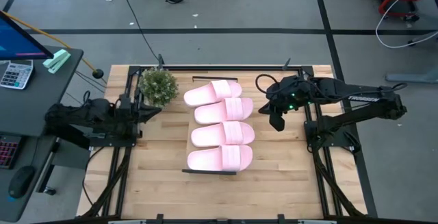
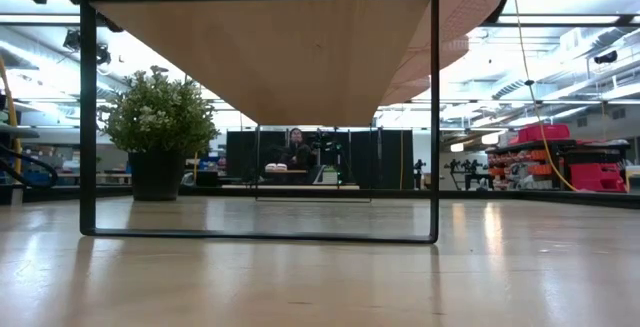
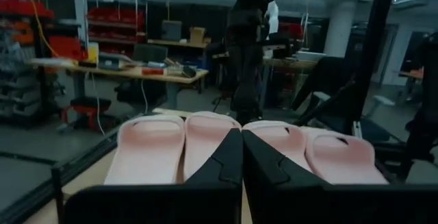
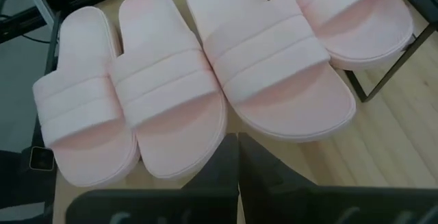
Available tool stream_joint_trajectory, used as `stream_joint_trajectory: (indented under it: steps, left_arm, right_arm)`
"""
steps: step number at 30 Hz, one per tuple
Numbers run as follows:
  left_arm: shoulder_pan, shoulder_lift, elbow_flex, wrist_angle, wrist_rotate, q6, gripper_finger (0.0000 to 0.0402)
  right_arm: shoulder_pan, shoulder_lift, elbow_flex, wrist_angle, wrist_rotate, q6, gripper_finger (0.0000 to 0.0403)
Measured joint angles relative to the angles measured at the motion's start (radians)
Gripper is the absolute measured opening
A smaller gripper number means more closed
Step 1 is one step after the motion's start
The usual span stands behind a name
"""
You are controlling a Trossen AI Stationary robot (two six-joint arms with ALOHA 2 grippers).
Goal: Pick and place slides into the shelf
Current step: Return to Home Position
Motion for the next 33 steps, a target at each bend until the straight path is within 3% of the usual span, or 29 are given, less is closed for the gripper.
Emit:
stream_joint_trajectory:
  steps: [8,21,27,33]
  left_arm:
    - [0.001,-0.138,-0.107,0.035,0.000,-0.007,0.0004]
    - [0.001,-0.127,-0.326,0.414,0.010,0.003,0.0003]
    - [0.018,-0.126,-0.324,0.411,0.016,0.017,0.0004]
    - [0.064,-0.126,-0.325,0.332,0.117,-0.054,0.0003]
  right_arm:
    - [0.000,0.040,0.000,0.001,0.000,0.002,0.0001]
    - [0.000,0.043,0.000,0.002,0.001,0.041,0.0001]
    - [0.000,0.043,0.000,0.002,0.001,0.061,0.0001]
    - [0.001,0.043,0.000,-0.002,0.001,0.047,0.0001]
